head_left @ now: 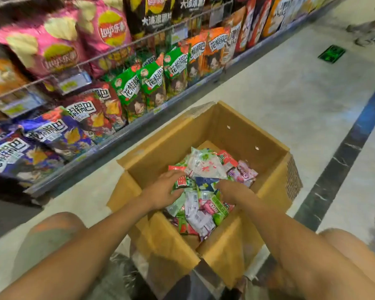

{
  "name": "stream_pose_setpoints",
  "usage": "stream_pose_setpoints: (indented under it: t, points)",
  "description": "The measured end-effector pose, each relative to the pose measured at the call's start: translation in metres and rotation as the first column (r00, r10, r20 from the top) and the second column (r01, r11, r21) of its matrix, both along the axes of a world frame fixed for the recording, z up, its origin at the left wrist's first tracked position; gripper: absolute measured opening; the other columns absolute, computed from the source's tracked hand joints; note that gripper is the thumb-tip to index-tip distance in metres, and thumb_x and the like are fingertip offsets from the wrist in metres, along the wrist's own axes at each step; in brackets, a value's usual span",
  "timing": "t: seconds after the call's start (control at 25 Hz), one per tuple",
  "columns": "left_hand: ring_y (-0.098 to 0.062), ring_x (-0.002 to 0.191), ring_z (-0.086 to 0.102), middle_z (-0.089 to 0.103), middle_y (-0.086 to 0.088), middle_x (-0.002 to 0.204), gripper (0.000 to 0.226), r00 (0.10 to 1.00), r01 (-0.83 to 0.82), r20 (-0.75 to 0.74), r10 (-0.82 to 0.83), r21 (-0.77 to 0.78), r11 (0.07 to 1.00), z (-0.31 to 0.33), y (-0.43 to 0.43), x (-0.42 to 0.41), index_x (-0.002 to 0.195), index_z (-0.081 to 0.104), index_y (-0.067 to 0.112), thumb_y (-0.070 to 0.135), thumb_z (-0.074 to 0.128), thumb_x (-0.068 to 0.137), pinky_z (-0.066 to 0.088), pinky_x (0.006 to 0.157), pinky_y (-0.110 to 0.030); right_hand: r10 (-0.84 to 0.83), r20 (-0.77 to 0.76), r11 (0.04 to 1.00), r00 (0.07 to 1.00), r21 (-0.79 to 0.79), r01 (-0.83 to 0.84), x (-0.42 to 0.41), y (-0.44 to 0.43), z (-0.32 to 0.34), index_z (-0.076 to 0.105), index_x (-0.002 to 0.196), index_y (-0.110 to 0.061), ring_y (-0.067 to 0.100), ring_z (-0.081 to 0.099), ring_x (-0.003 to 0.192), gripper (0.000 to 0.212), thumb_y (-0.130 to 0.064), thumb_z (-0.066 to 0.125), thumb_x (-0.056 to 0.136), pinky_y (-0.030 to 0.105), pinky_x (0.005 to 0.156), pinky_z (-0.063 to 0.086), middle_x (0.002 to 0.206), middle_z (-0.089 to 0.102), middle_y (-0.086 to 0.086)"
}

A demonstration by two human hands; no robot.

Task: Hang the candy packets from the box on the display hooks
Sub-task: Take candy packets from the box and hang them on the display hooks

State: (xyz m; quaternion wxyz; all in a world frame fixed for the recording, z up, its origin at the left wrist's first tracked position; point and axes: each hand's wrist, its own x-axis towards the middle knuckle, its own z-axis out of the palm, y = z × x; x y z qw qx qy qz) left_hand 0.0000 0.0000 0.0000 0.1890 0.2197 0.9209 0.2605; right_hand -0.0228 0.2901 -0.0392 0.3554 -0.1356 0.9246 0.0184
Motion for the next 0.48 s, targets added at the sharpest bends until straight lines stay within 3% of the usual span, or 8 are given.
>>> stream_pose_setpoints:
  t: [0.12, 0.2, 0.32, 0.4, 0.48]
  points:
    - [-0.022, 0.146, 0.042, 0.041, -0.004, 0.162, 0.061, 1.0, -0.028, 0.001, 0.028, 0.014, 1.0, -0.004, -0.001, 0.002, 0.16, 0.036, 0.024, 0.037, 0.057, 0.104, 0.032, 0.118, -0.031, 0.079, 0.06, 0.994, 0.995, 0.076, -0.083, -0.003, -0.004, -0.007, 0.042, 0.155, -0.023, 0.033, 0.064, 0.116, 0.064, 0.005, 0.046, 0.097, 0.047, 0.088, 0.059, 0.146, 0.051, 0.008]
    - [-0.02, 0.144, 0.044, 0.044, -0.001, 0.16, 0.058, 0.999, -0.048, 0.013, 0.048, 0.031, 0.998, -0.004, -0.001, 0.004, 0.158, 0.04, 0.025, 0.036, 0.058, 0.104, 0.034, 0.116, -0.03, 0.154, 0.043, 0.971, 0.987, 0.18, -0.159, -0.005, -0.01, -0.009, 0.049, 0.149, -0.022, 0.032, 0.062, 0.114, 0.053, -0.001, 0.05, 0.099, 0.044, 0.086, 0.057, 0.139, 0.051, 0.01]
    - [-0.016, 0.14, 0.048, 0.048, 0.004, 0.156, 0.053, 0.997, -0.081, 0.013, 0.08, 0.026, 0.996, -0.002, -0.004, 0.001, 0.155, 0.042, 0.031, 0.042, 0.055, 0.104, 0.041, 0.115, -0.037, 0.277, -0.045, 0.908, 0.96, 0.34, -0.246, -0.013, -0.012, -0.007, 0.063, 0.134, -0.02, 0.032, 0.05, 0.125, 0.034, -0.018, 0.061, 0.099, 0.046, 0.1, 0.043, 0.133, 0.055, 0.007]
    - [-0.016, 0.141, 0.048, 0.049, 0.006, 0.156, 0.053, 0.996, -0.091, 0.024, 0.09, 0.017, 0.996, -0.002, -0.003, 0.003, 0.153, 0.043, 0.034, 0.048, 0.052, 0.103, 0.043, 0.115, -0.04, 0.294, -0.078, 0.915, 0.952, 0.309, -0.257, -0.018, -0.008, -0.003, 0.069, 0.126, -0.024, 0.03, 0.048, 0.125, 0.03, -0.025, 0.068, 0.096, 0.045, 0.103, 0.04, 0.13, 0.059, 0.004]
    - [-0.016, 0.142, 0.047, 0.049, 0.007, 0.156, 0.054, 0.996, -0.086, 0.028, 0.086, 0.016, 0.996, 0.001, -0.001, 0.004, 0.153, 0.043, 0.035, 0.054, 0.051, 0.102, 0.042, 0.114, -0.038, 0.251, -0.069, 0.959, 0.966, 0.157, -0.238, -0.022, -0.006, 0.012, 0.072, 0.119, -0.028, 0.026, 0.056, 0.116, 0.027, -0.023, 0.07, 0.093, 0.04, 0.094, 0.047, 0.123, 0.064, 0.001]
